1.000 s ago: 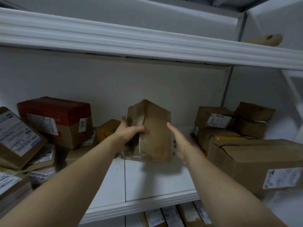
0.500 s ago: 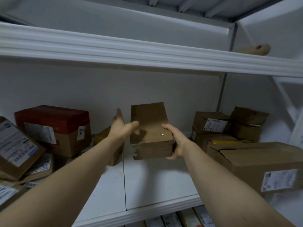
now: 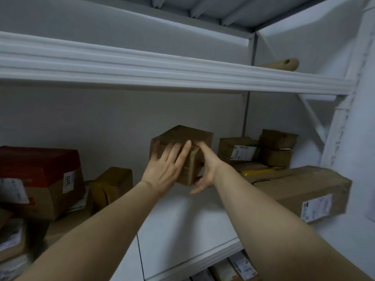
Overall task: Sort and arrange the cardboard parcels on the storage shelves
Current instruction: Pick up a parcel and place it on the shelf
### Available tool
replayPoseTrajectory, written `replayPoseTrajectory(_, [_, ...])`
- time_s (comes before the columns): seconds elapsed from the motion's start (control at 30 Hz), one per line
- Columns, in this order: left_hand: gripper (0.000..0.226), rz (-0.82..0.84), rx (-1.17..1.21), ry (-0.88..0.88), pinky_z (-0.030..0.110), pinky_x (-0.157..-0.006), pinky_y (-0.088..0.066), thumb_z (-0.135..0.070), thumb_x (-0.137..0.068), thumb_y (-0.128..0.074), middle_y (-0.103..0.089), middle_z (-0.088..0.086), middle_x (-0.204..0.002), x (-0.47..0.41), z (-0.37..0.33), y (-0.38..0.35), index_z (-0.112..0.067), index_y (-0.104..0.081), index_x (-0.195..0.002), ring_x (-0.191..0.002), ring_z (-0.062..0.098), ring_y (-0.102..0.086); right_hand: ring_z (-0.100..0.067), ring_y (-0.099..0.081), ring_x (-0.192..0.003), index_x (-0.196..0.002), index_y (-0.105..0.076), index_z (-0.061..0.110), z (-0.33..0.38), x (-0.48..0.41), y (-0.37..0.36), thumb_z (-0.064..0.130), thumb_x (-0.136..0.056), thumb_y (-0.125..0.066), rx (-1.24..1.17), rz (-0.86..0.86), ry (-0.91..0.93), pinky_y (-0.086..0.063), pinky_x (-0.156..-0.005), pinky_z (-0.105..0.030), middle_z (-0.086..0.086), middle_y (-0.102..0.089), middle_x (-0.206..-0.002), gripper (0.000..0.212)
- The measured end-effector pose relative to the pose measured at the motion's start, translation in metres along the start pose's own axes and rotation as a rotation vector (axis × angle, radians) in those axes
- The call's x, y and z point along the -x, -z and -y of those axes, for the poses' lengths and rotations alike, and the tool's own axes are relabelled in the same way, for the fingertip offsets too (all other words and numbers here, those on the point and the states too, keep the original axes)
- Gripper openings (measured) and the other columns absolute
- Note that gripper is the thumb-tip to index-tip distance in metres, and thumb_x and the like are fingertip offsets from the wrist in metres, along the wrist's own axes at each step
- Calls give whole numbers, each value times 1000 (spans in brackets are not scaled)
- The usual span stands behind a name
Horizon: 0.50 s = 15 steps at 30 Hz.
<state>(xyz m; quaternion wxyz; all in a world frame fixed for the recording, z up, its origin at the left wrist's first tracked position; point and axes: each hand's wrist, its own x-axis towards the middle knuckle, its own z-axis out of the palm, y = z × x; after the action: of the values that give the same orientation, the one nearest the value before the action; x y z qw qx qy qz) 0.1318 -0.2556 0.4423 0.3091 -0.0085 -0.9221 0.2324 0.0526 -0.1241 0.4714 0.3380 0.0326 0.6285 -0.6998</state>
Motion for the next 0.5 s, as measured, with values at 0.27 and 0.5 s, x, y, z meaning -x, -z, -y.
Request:
replayPoseTrajectory(0.27, [139, 21, 304, 163, 54, -104, -33, -39, -48, -86, -30, 23, -141, -29, 8, -6, -3, 2, -150, -131, 40, -33, -37, -43, -128, -139, -44, 21, 20, -4, -5, 81, -72, -50, -77, -71, 123, -31, -104, -61, -14, -47, -140, 90])
replayPoseTrajectory(0.5, [137, 64, 1105, 588, 48, -107, -37, -41, -59, -82, -5, 5, -153, -64, -3, -12, -19, 18, -149, -140, 31, -18, -32, -45, -129, -138, -44, 10, 33, -4, 32, 51, -92, -50, -94, -309, 216, -35, -109, -46, -15, -48, -140, 62])
